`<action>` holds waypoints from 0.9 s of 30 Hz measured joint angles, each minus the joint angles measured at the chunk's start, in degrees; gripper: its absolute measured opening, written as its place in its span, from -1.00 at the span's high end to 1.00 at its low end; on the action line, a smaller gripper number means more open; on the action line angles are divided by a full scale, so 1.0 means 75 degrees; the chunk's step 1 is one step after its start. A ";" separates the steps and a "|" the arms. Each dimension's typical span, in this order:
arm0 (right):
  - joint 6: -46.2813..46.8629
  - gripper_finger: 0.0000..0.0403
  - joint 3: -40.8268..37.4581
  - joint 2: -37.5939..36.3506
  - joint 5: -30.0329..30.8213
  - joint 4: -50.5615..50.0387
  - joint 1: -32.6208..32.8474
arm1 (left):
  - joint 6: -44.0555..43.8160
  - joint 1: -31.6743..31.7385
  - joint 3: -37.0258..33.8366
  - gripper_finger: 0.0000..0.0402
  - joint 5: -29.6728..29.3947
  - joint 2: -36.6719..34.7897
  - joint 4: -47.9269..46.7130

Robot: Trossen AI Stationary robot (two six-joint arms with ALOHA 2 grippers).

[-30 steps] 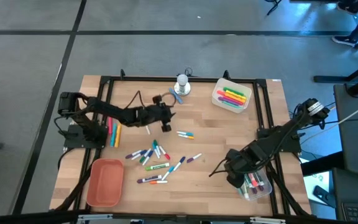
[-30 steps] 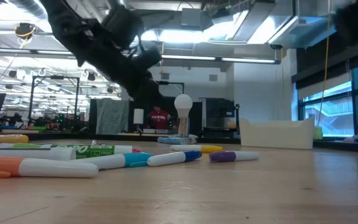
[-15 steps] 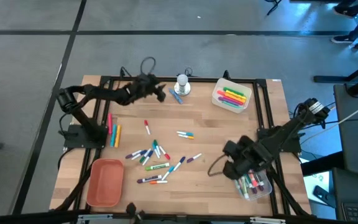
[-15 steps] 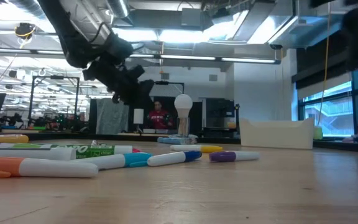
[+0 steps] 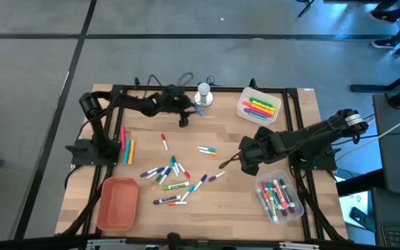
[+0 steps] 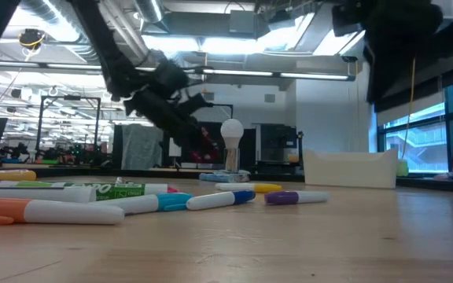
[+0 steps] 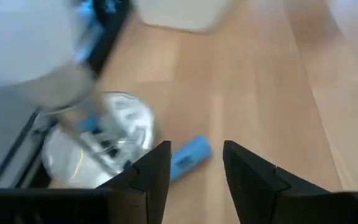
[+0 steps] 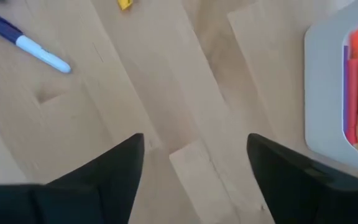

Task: Pick & Place Markers
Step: Put the large blue highlighter pen into the white bin

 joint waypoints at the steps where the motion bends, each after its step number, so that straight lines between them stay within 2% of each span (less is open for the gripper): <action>1: -0.0052 -0.41 0.0000 0.0000 -0.0002 0.0053 -0.0044 | 0.0259 -0.0128 0.0147 0.28 -0.0148 0.0080 -0.0280; 6: -0.0220 -0.41 0.0000 0.0000 -0.0022 0.0246 -0.0212 | 0.1171 -0.0558 0.1091 0.21 -0.0434 0.0563 -0.1619; 11: -0.0369 -0.41 0.0000 0.0000 -0.0029 0.0412 -0.0352 | 0.1489 -0.0591 0.2214 0.12 -0.0519 0.1192 -0.3032; 14: -0.0374 -0.41 0.0000 0.0000 -0.0144 0.0407 -0.0352 | 0.1710 -0.0562 0.2659 0.07 -0.0846 0.1471 -0.3540; 21: -0.0368 -0.41 0.0000 0.0000 -0.0165 0.0407 -0.0352 | 0.2472 -0.0530 0.2808 0.04 -0.1035 0.1482 -0.3738; 27: -0.0371 -0.41 0.0000 0.0000 -0.0165 0.0409 -0.0352 | 0.2261 -0.0302 0.2821 0.04 -0.1124 0.1465 -0.4430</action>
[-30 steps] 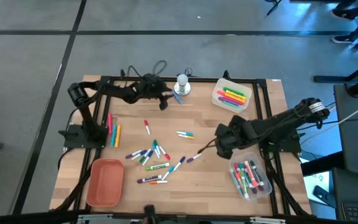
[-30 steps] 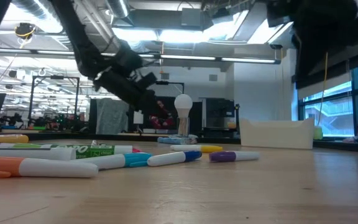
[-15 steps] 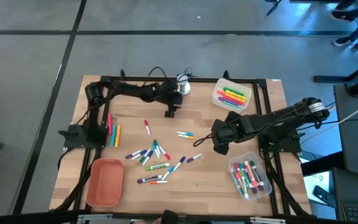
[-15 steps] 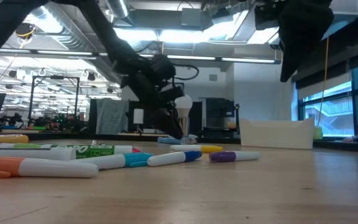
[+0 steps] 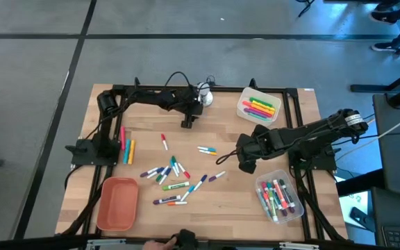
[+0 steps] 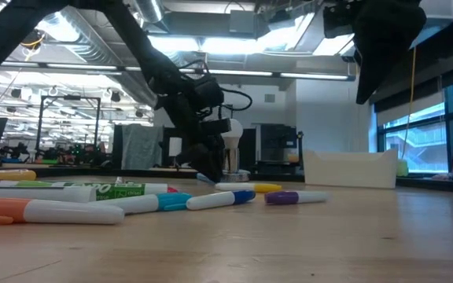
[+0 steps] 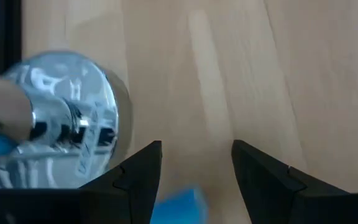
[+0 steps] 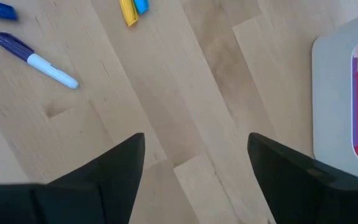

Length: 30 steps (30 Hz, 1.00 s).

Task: Pick & Place Markers
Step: Put the large blue highlighter pen into the white bin

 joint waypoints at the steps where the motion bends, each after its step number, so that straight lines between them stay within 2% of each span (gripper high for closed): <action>1: 0.0000 -0.41 0.0000 0.0000 -0.0001 0.0003 0.0001 | -0.0063 0.0023 0.0005 0.04 -0.0005 -0.0006 -0.0141; 7: 0.0000 -0.41 0.0000 0.0000 -0.0003 0.0034 0.0003 | -0.0313 0.0015 0.0028 0.04 -0.0020 -0.0027 -0.0565; 11: 0.0035 -0.41 0.0000 0.0000 -0.0028 0.0048 0.0003 | -0.1042 -0.0134 0.0008 0.04 -0.0303 -0.0131 -0.0799; 19: 0.0032 -0.41 0.0000 0.0000 -0.0123 0.0184 0.0003 | -0.4036 -0.0466 -0.0034 0.03 -0.1675 -0.1050 -0.2149; 25: 0.0037 -0.41 0.0000 0.0000 -0.0125 0.0222 0.0023 | -0.5503 -0.0345 -0.0623 0.05 -0.2988 -0.1422 -0.1563; 30: 0.0063 -0.41 0.0000 0.0000 -0.0121 0.0226 0.0235 | -0.6753 -0.0021 -0.1212 0.05 -0.4156 -0.1434 -0.1572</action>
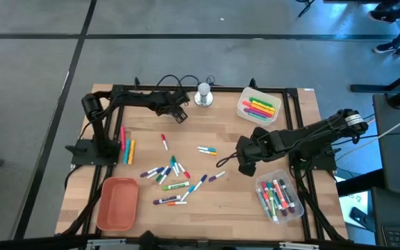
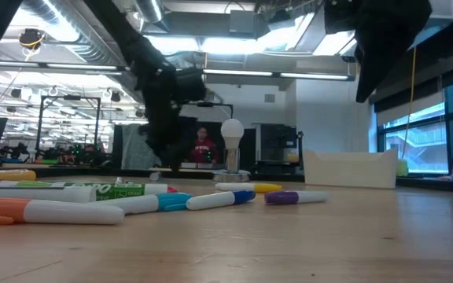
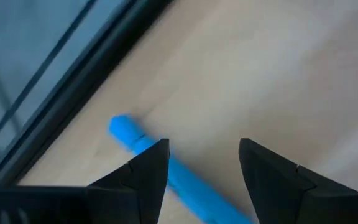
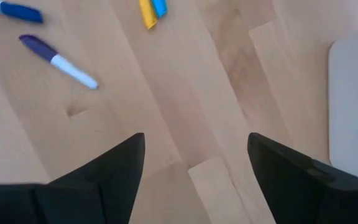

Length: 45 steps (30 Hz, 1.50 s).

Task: Pick & Place Markers
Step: Put the large blue highlighter pen into the white bin

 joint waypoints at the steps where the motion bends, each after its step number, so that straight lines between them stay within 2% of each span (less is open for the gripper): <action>1: -0.0016 -0.41 0.0000 0.0000 -0.0011 0.0000 0.0016 | -0.0291 0.0075 -0.0105 0.05 -0.0169 0.0000 -0.0036; 6: -0.0098 -0.41 0.0000 0.0000 0.0002 -0.0002 0.0039 | -0.1260 0.0335 -0.0579 0.05 -0.0342 0.0000 0.0183; 13: -0.0293 -0.41 0.0000 0.0000 0.0197 -0.0001 0.0007 | -0.1818 0.0314 -0.0638 0.06 -0.0640 -0.0087 -0.0036; 16: -0.0288 -0.41 0.0000 0.0000 0.0208 -0.0002 0.0004 | -0.1979 0.0312 -0.0997 0.09 -0.0457 -0.0083 0.0347; 22: -0.0408 -0.41 0.0000 0.0000 0.0208 0.0004 -0.0005 | -0.1974 0.0584 -0.1929 0.34 0.0167 -0.0158 0.1669; 28: -0.0388 -0.41 0.0000 0.0000 0.0214 0.0028 -0.0098 | -0.1298 0.0561 -0.2054 0.69 0.0499 -0.0274 0.1938; 31: -0.0190 -0.41 0.0000 0.0000 0.0215 0.0016 -0.0050 | -0.1050 0.0485 -0.2077 0.71 0.0716 -0.0503 0.1904; 33: -0.0051 -0.41 0.0000 -0.0003 0.0279 -0.0018 0.0060 | -0.1016 0.0374 -0.2087 0.71 0.0945 -0.0774 0.1728; 37: 0.0200 -0.41 -0.0006 -0.0184 0.0490 -0.0066 0.0317 | -0.1028 -0.0043 -0.2141 0.66 0.2202 -0.1573 0.1265; 41: 0.0481 -0.41 -0.0006 -0.0487 0.0888 -0.0131 0.0546 | -0.1163 -0.0890 -0.2103 0.67 0.2762 -0.2172 0.2013; 45: 0.0613 -0.41 -0.0006 -0.0917 0.1526 -0.0220 0.0703 | -0.1065 -0.1708 -0.1807 0.69 0.3111 -0.2112 0.2605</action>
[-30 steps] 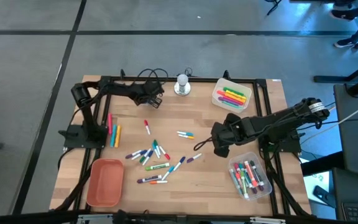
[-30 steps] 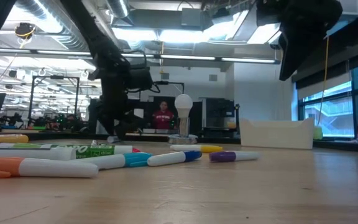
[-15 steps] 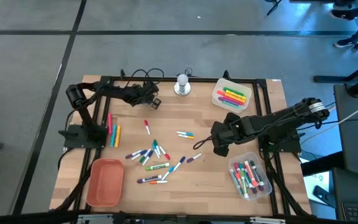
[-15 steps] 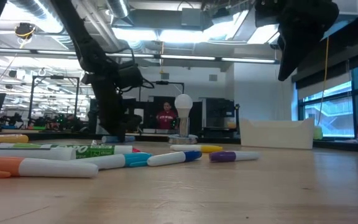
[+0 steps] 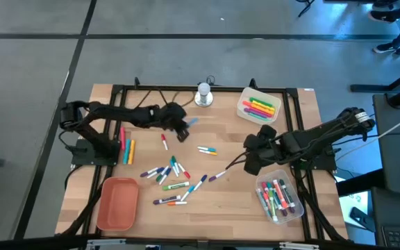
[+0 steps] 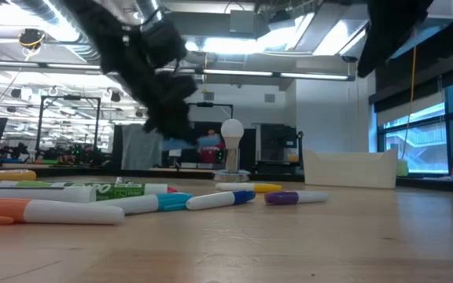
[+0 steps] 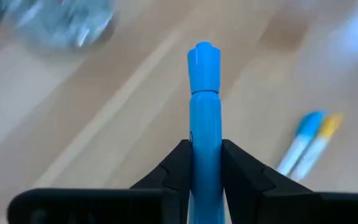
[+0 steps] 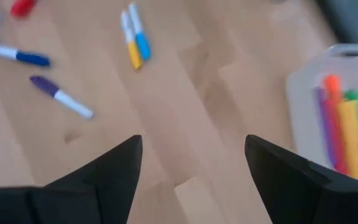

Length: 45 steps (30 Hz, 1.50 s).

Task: Pick & Place Markers
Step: Put the large blue highlighter pen into the white bin, then put the medium light green marker pen into the transparent bin

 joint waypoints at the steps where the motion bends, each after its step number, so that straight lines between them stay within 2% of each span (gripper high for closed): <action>1: 0.0144 -0.41 0.0000 -0.0113 0.0371 -0.0048 0.0034 | 0.0105 -0.0143 0.0217 0.69 -0.0036 0.0106 0.0112; 5: 0.0858 -0.41 0.0000 -0.0527 0.1843 -0.0546 0.0191 | 0.0807 -0.0453 0.1267 0.69 -0.0188 0.0868 0.0133; 8: 0.1258 -0.41 0.0000 -0.0747 0.2432 -0.0823 0.0305 | 0.1574 -0.0527 0.2376 0.69 -0.0196 0.1660 0.0143; 12: 0.1355 -0.41 0.0000 -0.0870 0.2522 -0.0853 0.0344 | 0.3004 -0.0606 0.3930 0.69 -0.0494 0.2801 0.0135; 18: 0.1524 -0.41 0.0000 -0.0872 0.2199 -0.0878 0.0438 | 0.5115 -0.0619 0.5837 0.68 -0.1857 0.4402 0.1117; 20: 0.1531 -0.41 0.0000 -0.0874 0.2197 -0.0886 0.0533 | 0.5601 -0.0566 0.6318 0.68 -0.1729 0.4930 0.1614; 26: 0.1542 -0.41 0.0000 -0.0941 0.2207 -0.0943 0.0644 | 0.6012 -0.0412 0.8056 0.67 -0.0348 0.6507 0.2620; 30: 0.1641 -0.41 0.0000 -0.0942 0.2202 -0.1074 0.0641 | 0.6008 -0.0372 0.9139 0.65 -0.0447 0.7449 0.2603; 36: 0.1777 -0.41 0.0000 -0.0942 0.2068 -0.1214 0.0641 | 0.6583 -0.0382 0.9746 0.49 -0.1413 0.8043 0.2630; 45: 0.1763 -0.41 0.0000 -0.0942 0.2210 -0.1227 0.0641 | 0.6493 -0.0515 0.9752 0.16 -0.2080 0.7790 0.1895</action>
